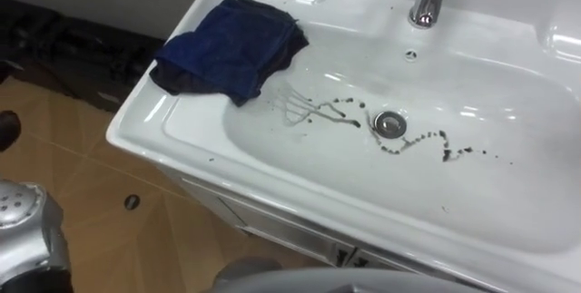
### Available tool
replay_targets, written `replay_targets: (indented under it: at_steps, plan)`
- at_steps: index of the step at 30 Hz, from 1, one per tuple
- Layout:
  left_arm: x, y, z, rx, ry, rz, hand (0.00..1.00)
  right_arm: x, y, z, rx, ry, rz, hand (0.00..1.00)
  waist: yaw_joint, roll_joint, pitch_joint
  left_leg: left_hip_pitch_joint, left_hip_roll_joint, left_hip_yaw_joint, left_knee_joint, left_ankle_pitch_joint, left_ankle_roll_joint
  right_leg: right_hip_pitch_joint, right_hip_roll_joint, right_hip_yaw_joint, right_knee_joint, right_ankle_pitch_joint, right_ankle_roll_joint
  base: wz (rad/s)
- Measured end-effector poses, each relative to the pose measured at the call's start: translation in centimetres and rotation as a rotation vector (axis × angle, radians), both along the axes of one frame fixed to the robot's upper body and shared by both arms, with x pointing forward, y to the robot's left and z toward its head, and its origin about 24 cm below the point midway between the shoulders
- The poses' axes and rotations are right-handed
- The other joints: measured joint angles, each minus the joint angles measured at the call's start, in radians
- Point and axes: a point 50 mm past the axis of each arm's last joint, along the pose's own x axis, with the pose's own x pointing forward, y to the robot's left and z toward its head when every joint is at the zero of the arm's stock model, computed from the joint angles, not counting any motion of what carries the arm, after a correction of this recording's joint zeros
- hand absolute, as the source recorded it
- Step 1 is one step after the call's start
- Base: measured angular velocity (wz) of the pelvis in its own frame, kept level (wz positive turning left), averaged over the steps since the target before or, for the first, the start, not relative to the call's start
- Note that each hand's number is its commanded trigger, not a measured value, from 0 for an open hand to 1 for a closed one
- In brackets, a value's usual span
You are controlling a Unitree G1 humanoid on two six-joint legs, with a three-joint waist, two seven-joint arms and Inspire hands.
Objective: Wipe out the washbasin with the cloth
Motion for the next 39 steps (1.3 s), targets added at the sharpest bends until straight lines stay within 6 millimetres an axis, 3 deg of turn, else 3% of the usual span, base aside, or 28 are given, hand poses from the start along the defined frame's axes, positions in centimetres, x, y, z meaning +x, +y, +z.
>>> replay_targets:
  at_steps: [6, 12, 19, 27, 34, 39]
  plan:
    - [1.2, -1.3, 3.5, 0.212, -0.047, -0.082, 0.0, -0.6, 0.1, 0.0, 0.009, 0.004, 0.008, 0.0, -0.039, -0.005, 0.0033, -0.004, 0.001, 0.002, 0.003, 0.001, 0.0, 0.0, 0.0, -0.004, 0.0, 0.0, 0.0, 0.0]
    - [2.3, -3.1, 5.0, 0.321, -0.062, -0.173, 0.0, -1.7, 0.2, 0.0, 0.019, 0.032, -0.001, 0.0, -0.048, -0.001, 0.0065, -0.003, 0.006, 0.02, 0.004, 0.001, 0.0, -0.006, 0.001, 0.02, -0.001, 0.0, 0.0, -0.1]
    - [3.1, -4.5, 4.7, 0.331, -0.044, -0.253, 0.0, -2.2, 0.4, 0.0, 0.05, 0.058, -0.017, 0.0, -0.074, -0.004, 0.008, -0.002, 0.006, 0.019, 0.005, 0.003, 0.001, -0.005, 0.001, 0.023, -0.001, 0.0, 0.0, 0.0]
    - [4.9, -8.5, 4.0, 0.309, -0.027, -0.499, 0.0, -2.0, 0.5, -0.1, 0.064, 0.079, -0.012, 0.0, -0.118, -0.013, 0.0082, 0.001, 0.008, 0.022, 0.005, 0.004, 0.001, -0.003, 0.001, 0.023, -0.001, 0.001, -0.001, 0.0]
    - [6.2, -11.4, 3.3, 0.278, 0.008, -0.697, 0.0, -1.5, 0.8, -0.2, 0.068, 0.092, 0.002, 0.0, -0.146, -0.033, 0.0215, 0.004, 0.022, 0.039, 0.004, 0.005, -0.002, -0.007, 0.01, 0.032, -0.001, 0.005, -0.007, -0.07]
    - [6.6, -12.2, 3.1, 0.286, 0.043, -0.783, 0.0, -1.2, 0.8, -0.3, 0.057, 0.088, 0.006, 0.0, -0.162, -0.03, 0.0177, -0.019, 0.037, 0.052, 0.013, 0.006, -0.008, -0.033, 0.021, 0.042, -0.001, 0.012, -0.015, -0.08]
